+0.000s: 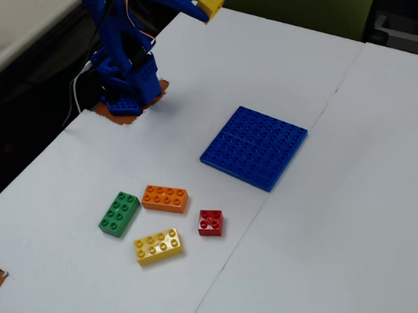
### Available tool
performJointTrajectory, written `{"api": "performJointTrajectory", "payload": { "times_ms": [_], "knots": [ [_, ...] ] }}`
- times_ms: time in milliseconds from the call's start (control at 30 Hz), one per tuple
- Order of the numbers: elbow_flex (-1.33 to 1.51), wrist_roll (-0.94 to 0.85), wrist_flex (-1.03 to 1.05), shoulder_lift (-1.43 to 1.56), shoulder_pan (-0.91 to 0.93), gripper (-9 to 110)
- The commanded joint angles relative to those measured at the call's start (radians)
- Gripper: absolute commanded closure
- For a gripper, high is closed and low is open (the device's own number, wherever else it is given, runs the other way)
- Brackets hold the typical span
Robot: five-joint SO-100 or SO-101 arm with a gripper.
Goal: Pick up the 2x2 yellow block and go up the 8x8 blue block.
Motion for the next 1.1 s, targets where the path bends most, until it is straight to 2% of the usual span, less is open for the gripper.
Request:
{"api": "performJointTrajectory", "payload": {
  "times_ms": [0,500,1067],
  "knots": [
    [-0.061,-0.006,-0.002,-0.12,-0.015,101],
    [-0.075,-0.011,0.023,-0.532,0.023,101],
    [-0.021,-0.02,0.031,-0.673,0.037,101]
  ]
}}
